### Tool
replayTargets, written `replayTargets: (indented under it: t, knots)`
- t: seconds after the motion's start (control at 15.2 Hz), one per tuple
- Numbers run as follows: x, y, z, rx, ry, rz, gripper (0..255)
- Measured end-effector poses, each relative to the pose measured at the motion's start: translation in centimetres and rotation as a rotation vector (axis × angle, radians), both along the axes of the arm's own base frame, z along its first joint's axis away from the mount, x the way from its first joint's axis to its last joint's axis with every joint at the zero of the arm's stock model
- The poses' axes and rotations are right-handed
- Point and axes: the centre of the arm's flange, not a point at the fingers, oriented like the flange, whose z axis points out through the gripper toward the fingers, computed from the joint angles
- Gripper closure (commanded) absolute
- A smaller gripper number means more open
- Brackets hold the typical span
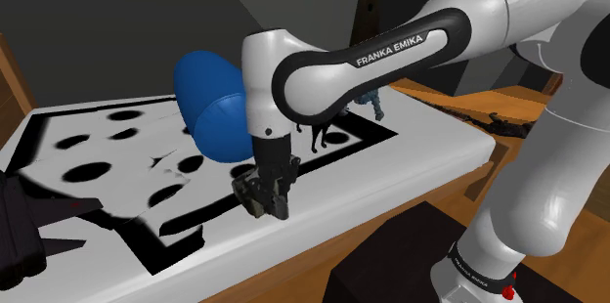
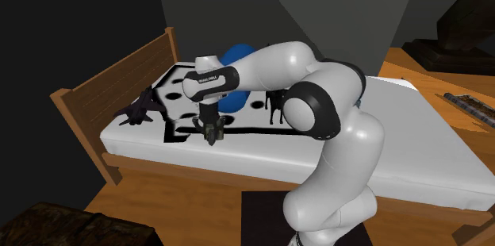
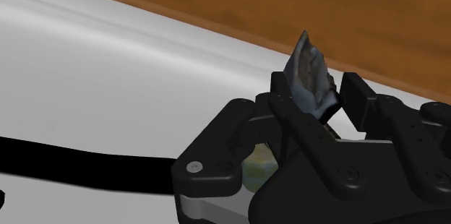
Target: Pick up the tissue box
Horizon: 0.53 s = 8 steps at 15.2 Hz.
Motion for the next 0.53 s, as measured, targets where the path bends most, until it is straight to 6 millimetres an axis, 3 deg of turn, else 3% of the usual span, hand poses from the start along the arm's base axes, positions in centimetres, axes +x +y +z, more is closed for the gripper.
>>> replayTargets:
  t: [0.53]
  knots:
    - [0.1,0.0,4.2,0.000,0.000,0.000,255]
